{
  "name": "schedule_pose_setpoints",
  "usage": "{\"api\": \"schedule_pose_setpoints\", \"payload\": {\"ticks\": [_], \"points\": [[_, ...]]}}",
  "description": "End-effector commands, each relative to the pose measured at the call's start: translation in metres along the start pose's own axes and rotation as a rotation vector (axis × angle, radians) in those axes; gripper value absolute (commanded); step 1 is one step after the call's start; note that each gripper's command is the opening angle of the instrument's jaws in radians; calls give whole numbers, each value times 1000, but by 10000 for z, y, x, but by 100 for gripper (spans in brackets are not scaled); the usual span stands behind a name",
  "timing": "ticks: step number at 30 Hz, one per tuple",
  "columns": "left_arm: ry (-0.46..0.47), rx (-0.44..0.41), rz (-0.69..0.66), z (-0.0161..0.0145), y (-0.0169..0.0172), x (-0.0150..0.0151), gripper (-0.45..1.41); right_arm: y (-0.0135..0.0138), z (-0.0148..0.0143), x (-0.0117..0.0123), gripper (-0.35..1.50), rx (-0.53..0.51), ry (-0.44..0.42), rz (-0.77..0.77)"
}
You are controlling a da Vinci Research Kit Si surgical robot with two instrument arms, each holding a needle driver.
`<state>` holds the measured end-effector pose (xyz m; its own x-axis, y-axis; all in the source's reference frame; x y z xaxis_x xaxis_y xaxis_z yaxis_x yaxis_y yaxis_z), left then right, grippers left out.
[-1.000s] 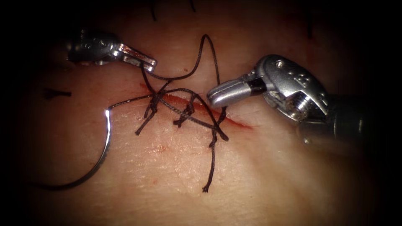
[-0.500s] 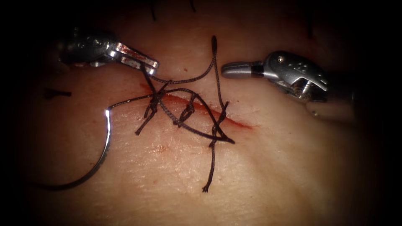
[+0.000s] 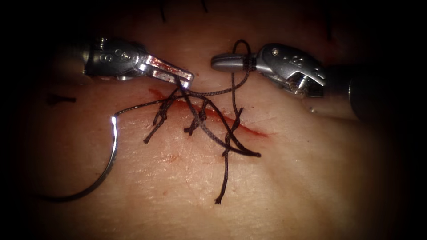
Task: Wound Closure
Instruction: Wrap the thread clockwise around the right gripper using the left gripper
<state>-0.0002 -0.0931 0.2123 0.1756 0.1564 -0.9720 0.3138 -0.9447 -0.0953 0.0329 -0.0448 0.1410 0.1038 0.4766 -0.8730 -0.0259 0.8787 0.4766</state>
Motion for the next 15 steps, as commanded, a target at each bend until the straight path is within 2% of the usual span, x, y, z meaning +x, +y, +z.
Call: {"api": "schedule_pose_setpoints", "payload": {"ticks": [1, 5, 15], "points": [[1, -5, -4, 4, 2, -10, -45, 3, 11, -1, -35, 5, 15, 2], [2, -9, -6, -1, 2, -22, -45, 0, 9, 12, -35, 22, 74, 16], [-28, -1, -46, -15, -4, -85, -45, -14, 5, 47, -35, 134, 215, 143]]}}
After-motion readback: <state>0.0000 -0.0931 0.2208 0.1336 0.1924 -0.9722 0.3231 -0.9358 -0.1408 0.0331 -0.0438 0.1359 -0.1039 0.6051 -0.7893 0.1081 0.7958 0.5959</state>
